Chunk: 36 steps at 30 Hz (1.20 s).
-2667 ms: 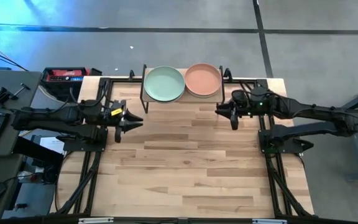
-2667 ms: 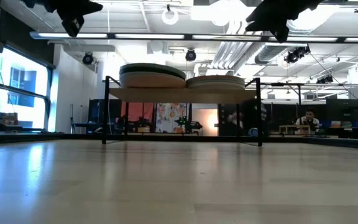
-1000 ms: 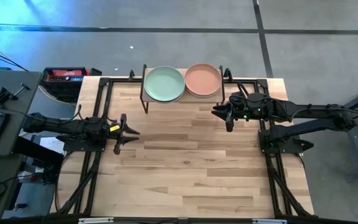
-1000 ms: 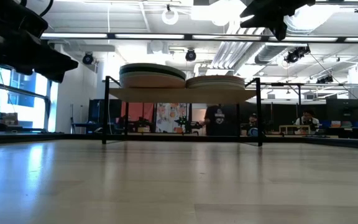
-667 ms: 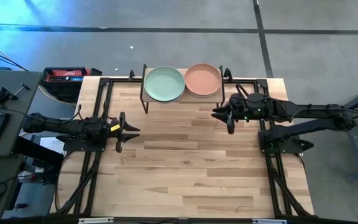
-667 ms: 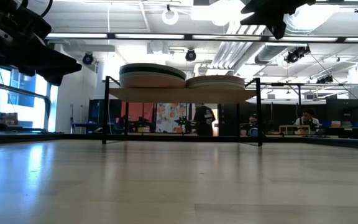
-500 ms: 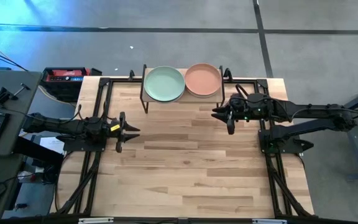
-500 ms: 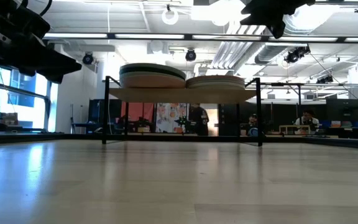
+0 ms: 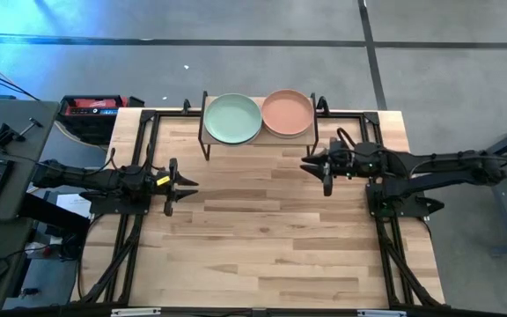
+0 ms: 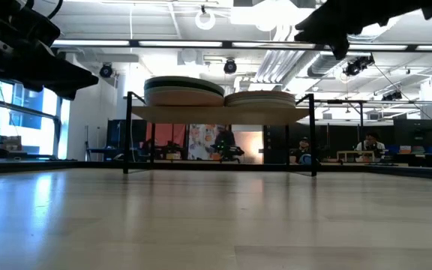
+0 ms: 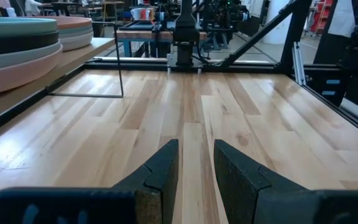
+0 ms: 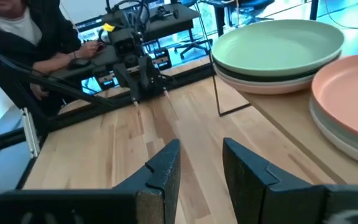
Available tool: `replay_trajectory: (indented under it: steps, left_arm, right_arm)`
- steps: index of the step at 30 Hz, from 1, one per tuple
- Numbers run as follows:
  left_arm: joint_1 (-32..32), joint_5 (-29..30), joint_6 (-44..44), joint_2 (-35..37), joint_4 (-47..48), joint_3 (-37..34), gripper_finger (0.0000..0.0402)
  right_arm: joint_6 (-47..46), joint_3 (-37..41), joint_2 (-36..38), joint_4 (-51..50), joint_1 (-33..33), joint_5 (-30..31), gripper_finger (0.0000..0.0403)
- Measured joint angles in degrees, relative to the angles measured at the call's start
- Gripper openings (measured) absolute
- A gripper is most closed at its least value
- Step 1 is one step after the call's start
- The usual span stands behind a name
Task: Place and stack plates onto a shelf
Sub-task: Return to Home Position
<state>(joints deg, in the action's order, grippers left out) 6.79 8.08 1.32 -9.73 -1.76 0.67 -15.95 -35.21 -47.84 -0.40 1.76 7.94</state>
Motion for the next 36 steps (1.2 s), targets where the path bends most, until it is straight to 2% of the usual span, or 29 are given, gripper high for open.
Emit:
replay_trajectory:
  steps: [11,25,36]
  left_arm:
    - [0.0,-0.02,-0.03,0.02,0.0,0.0,0.009]
    - [0.0,0.0,-0.02,0.02,-0.02,0.02,0.009]
    - [0.0,-0.02,-0.02,0.02,-0.02,0.02,0.009]
  right_arm:
    - [2.17,8.91,10.6,0.71,-0.04,-2.21,0.0101]
    - [1.16,22.9,29.38,1.04,-0.04,-5.34,0.0101]
    - [1.72,28.92,41.63,0.4,-0.04,-7.73,0.0101]
